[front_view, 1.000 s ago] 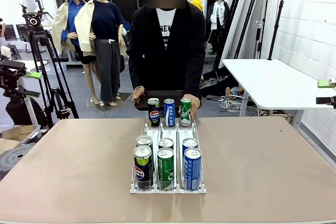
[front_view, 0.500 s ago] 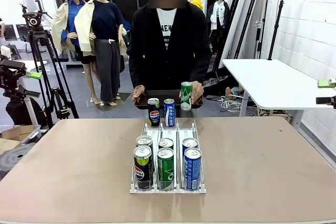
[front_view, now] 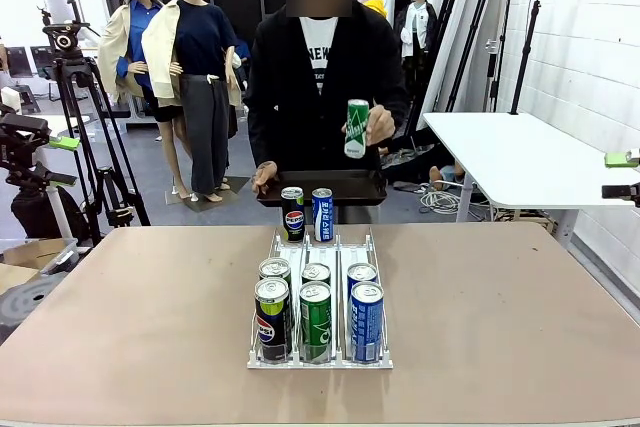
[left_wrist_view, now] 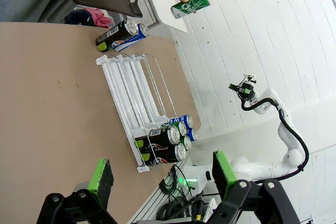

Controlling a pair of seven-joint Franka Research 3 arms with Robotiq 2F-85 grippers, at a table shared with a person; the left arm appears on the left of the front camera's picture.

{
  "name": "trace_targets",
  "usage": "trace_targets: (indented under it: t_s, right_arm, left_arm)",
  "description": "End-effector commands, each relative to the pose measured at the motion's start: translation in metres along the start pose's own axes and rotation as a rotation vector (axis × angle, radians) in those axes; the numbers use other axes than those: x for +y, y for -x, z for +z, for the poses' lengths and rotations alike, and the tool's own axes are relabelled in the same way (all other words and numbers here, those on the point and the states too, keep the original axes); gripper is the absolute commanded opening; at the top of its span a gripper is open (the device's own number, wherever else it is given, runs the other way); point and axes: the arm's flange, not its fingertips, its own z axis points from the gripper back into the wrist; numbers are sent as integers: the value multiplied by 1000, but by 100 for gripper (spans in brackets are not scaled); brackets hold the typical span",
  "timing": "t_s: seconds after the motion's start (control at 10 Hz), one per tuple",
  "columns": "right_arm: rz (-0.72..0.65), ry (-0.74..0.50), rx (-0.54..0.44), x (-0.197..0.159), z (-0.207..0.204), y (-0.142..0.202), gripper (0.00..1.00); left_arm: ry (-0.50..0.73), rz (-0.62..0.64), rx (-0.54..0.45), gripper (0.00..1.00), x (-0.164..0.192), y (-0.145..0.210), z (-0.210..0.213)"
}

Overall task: Retrieve and hand over the desired beverage to the person.
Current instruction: Pick up a can of the same type that the person held from the Automatic Can Dispenser.

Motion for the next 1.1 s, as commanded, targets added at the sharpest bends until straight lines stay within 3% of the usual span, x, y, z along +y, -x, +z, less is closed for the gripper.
trace_targets:
  t_s: [0.0,1.0]
  right_arm:
    - [-7,1,1,-1,0,0,100]
    - [-7,1,1,-1,0,0,100]
  left_arm:
    - [0,10,-1,100,-1,0,1]
    - [0,10,-1,100,-1,0,1]
